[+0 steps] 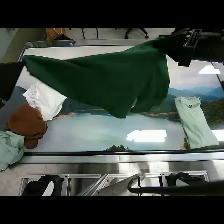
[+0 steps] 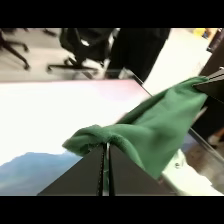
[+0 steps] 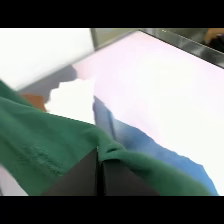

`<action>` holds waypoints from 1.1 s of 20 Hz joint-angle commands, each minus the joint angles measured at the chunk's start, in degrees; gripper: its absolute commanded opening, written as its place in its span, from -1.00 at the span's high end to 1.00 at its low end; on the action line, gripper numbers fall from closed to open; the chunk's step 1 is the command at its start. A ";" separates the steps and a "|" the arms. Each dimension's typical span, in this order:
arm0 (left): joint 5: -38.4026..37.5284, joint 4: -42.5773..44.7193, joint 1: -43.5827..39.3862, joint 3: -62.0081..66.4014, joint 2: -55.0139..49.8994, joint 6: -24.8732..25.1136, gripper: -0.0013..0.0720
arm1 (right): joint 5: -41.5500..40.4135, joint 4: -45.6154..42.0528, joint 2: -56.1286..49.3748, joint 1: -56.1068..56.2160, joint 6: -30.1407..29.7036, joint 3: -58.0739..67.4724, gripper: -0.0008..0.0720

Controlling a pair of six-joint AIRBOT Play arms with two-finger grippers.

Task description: Fold the shirts.

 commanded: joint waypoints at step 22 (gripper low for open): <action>-14.86 -0.22 1.38 -17.55 -36.22 3.96 -0.97 | 12.48 -13.35 -24.48 0.04 14.40 -5.01 0.08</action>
